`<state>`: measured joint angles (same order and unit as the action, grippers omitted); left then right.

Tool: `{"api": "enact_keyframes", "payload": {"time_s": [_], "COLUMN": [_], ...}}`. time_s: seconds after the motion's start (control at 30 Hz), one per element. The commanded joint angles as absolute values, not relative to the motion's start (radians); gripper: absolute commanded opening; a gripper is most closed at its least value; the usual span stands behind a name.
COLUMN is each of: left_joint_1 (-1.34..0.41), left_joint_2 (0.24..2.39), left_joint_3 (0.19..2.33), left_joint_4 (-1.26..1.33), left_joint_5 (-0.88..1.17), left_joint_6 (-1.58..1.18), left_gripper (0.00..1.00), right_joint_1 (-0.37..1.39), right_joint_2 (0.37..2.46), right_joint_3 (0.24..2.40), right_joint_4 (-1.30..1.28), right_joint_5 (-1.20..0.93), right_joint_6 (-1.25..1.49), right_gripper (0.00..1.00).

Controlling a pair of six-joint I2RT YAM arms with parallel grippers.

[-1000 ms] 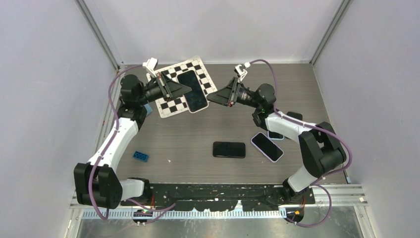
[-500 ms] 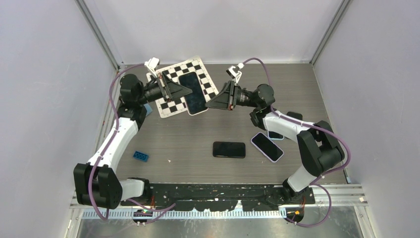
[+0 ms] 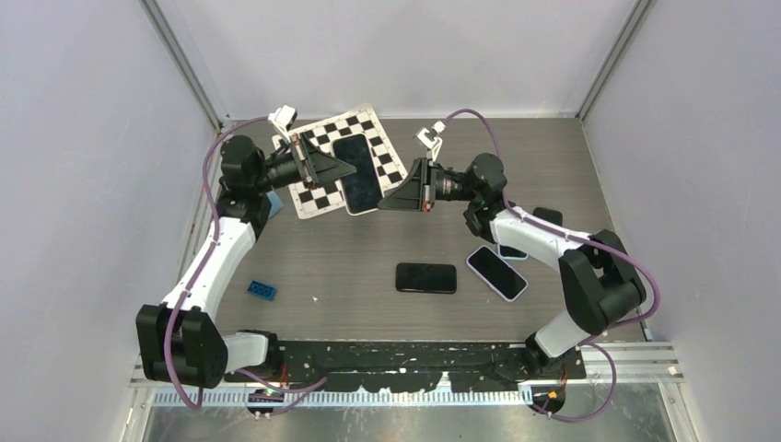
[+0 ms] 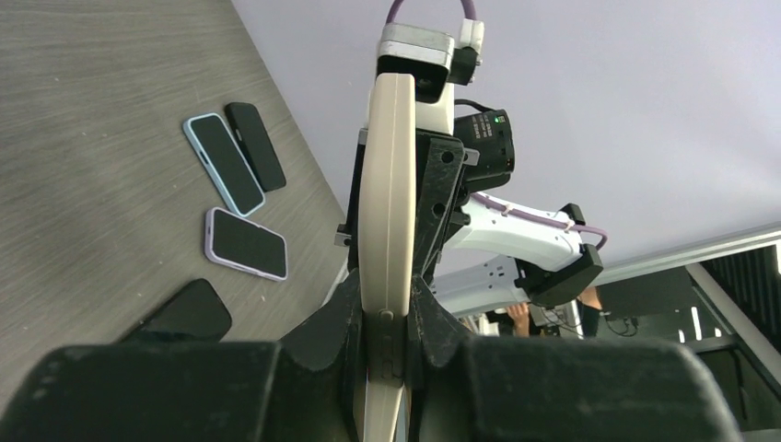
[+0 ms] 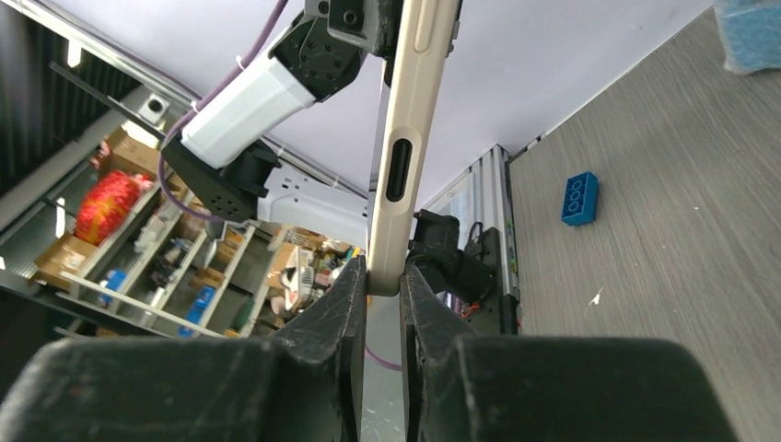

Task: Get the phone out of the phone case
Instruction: Remove the phone case from the phone.

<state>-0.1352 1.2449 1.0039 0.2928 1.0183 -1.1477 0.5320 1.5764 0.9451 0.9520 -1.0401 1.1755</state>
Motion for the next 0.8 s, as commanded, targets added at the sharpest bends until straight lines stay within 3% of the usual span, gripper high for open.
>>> {"api": "enact_keyframes", "payload": {"time_s": [0.0, 0.13, 0.37, 0.77], "left_joint_1": [-0.133, -0.136, -0.142, -0.16], "left_joint_2": [1.231, 1.247, 1.26, 1.248], "left_joint_3": [1.078, 1.085, 1.085, 1.035], "left_joint_4": [0.403, 0.439, 0.459, 0.523], "left_joint_5": [1.061, 1.115, 1.16, 1.132], "left_joint_6": [-1.316, -1.432, -1.539, -1.576], "left_gripper": [0.0, 0.0, 0.0, 0.0], "right_joint_1": [0.568, 0.594, 0.668, 0.676], "right_joint_2": [1.504, 1.471, 1.46, 1.475], "right_joint_3": [1.014, 1.081, 1.331, 1.349], "right_joint_4": [0.831, 0.59, -0.312, -0.385], "right_joint_5": [-1.107, -1.15, -1.069, -0.999], "right_joint_6": [0.965, 0.74, 0.068, -0.043], "right_gripper": [0.02, 0.01, 0.01, 0.01]}}
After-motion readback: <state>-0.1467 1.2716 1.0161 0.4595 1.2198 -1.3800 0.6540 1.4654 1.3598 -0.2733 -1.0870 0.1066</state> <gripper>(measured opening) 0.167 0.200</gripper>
